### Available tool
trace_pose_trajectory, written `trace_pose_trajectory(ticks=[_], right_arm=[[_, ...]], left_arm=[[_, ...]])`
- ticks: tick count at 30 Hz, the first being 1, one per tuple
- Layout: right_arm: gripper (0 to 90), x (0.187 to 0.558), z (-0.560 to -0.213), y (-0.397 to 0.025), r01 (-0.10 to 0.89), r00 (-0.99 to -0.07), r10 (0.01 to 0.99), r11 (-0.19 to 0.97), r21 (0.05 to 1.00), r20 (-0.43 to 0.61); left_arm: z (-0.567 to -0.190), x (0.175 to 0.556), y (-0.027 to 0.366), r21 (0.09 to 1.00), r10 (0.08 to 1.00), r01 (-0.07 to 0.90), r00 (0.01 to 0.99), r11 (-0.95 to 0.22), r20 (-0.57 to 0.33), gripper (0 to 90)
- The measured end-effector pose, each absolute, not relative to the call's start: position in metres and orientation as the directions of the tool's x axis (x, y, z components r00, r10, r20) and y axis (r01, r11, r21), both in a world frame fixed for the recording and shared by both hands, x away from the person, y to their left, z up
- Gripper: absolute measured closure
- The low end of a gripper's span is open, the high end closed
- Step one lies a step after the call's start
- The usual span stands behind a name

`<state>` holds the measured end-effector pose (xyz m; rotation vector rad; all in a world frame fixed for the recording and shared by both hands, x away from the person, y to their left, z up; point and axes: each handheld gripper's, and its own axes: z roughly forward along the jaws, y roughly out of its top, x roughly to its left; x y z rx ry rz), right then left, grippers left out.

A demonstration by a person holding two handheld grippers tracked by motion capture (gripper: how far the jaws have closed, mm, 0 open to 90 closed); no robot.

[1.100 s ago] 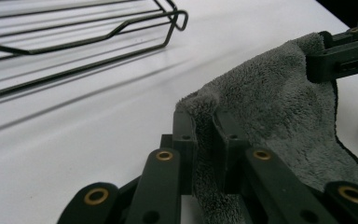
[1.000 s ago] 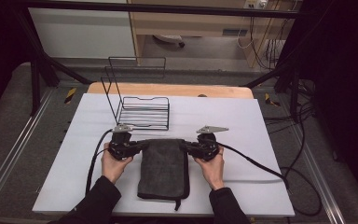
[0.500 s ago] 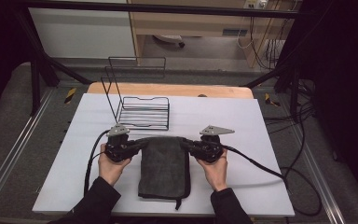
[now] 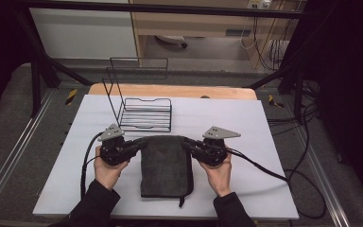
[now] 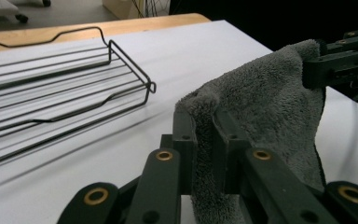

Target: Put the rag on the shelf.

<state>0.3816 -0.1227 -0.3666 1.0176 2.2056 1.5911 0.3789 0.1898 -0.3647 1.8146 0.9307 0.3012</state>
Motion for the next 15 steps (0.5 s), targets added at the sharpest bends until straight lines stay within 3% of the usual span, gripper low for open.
trace_pose_trajectory(ticks=[15], right_arm=[[78.5, 0.367, -0.343, -0.124, 0.305, -0.736, 0.66, 0.128, 0.944, 0.149]], left_arm=[[-0.337, 0.361, 0.191, 0.92, 0.704, 0.369, 0.689, -0.133, -0.175, 80.8]])
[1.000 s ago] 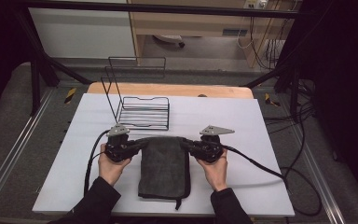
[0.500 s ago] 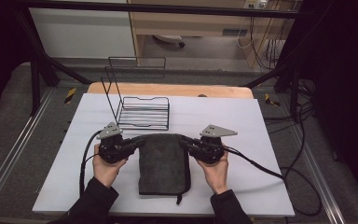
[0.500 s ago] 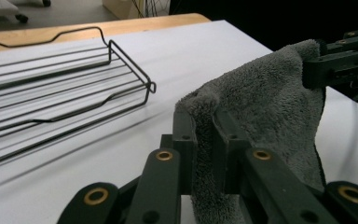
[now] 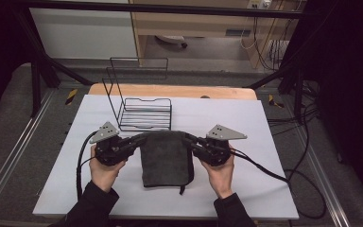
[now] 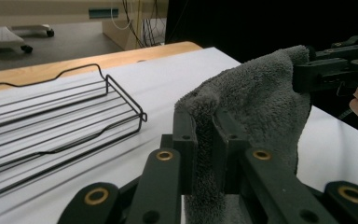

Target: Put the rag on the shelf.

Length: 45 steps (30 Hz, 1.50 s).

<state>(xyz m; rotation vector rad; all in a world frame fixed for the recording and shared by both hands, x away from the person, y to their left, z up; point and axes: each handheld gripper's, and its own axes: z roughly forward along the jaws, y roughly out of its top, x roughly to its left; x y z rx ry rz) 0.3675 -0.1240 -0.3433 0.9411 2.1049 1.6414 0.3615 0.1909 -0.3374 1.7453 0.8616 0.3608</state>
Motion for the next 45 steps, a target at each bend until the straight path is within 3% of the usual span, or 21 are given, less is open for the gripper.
trace_pose_trajectory(ticks=[17, 45], right_arm=[[78.6, 0.36, -0.312, -0.117, 0.195, -0.749, 0.654, 0.062, 0.979, 0.108], [78.7, 0.374, -0.266, -0.083, 0.066, -0.736, 0.675, -0.006, 0.998, 0.053]], left_arm=[[-0.306, 0.353, 0.199, 0.958, 0.711, 0.276, 0.689, -0.081, -0.138, 80.9], [-0.262, 0.372, 0.222, 0.983, 0.744, 0.178, 0.652, 0.035, -0.145, 80.9]])
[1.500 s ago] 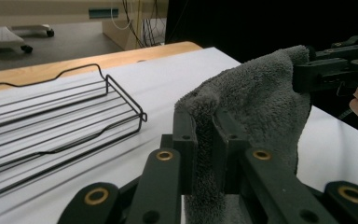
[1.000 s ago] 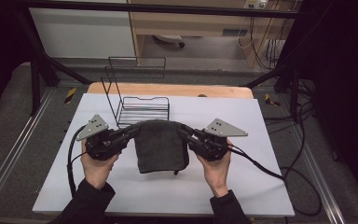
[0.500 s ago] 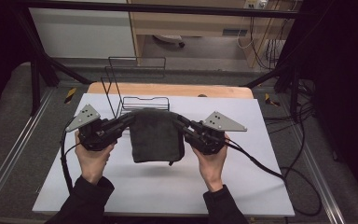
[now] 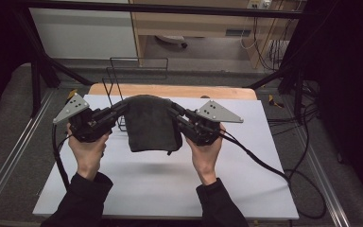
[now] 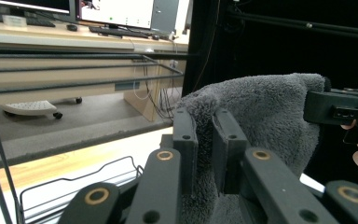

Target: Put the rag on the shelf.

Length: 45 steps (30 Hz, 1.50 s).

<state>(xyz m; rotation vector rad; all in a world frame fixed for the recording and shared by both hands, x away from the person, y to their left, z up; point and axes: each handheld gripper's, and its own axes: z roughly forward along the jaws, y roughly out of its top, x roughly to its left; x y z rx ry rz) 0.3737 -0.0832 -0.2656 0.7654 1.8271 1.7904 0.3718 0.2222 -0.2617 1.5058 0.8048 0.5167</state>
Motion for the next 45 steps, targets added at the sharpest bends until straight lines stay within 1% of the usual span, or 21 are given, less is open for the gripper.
trace_pose_trajectory(ticks=[5, 11, 20, 24, 45], right_arm=[[78.7, 0.377, -0.258, -0.077, 0.049, -0.732, 0.68, -0.008, 0.999, 0.041], [78.7, 0.382, -0.244, -0.072, 0.028, -0.729, 0.684, -0.015, 0.999, 0.031], [78.7, 0.388, -0.23, -0.065, 0.001, -0.722, 0.692, -0.015, 1.0, 0.011], [78.7, 0.391, -0.225, -0.06, -0.008, -0.72, 0.694, -0.014, 1.0, 0.004], [78.7, 0.412, -0.178, -0.045, -0.076, -0.704, 0.709, -0.019, 0.997, -0.04]], left_arm=[[-0.253, 0.374, 0.228, 0.985, 0.747, 0.163, 0.647, 0.062, -0.154, 81.0], [-0.236, 0.379, 0.232, 0.989, 0.757, 0.132, 0.638, 0.071, -0.139, 81.0], [-0.225, 0.385, 0.236, 0.99, 0.769, 0.112, 0.624, 0.085, -0.137, 81.0], [-0.221, 0.388, 0.239, 0.989, 0.771, 0.099, 0.62, 0.109, -0.147, 81.0], [-0.181, 0.407, 0.248, 0.988, 0.789, 0.027, 0.598, 0.154, -0.14, 81.1]])
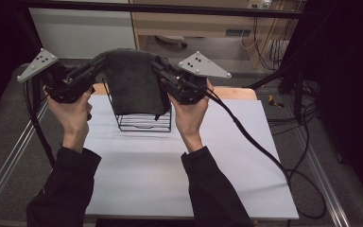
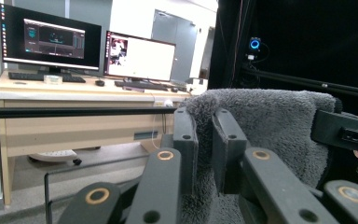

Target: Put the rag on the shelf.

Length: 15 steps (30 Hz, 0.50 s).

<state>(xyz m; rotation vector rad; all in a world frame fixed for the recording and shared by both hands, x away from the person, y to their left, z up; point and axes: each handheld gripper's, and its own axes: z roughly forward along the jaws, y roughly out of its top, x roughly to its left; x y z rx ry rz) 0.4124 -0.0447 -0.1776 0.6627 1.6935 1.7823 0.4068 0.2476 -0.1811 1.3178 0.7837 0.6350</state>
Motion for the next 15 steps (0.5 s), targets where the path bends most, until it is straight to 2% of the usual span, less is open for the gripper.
trace_pose_trajectory(ticks=[15], right_arm=[[78.7, 0.431, -0.148, -0.037, -0.117, -0.692, 0.72, -0.039, 0.992, -0.053]], left_arm=[[-0.153, 0.417, 0.249, 0.985, 0.807, -0.038, 0.579, 0.167, -0.115, 81.1]])
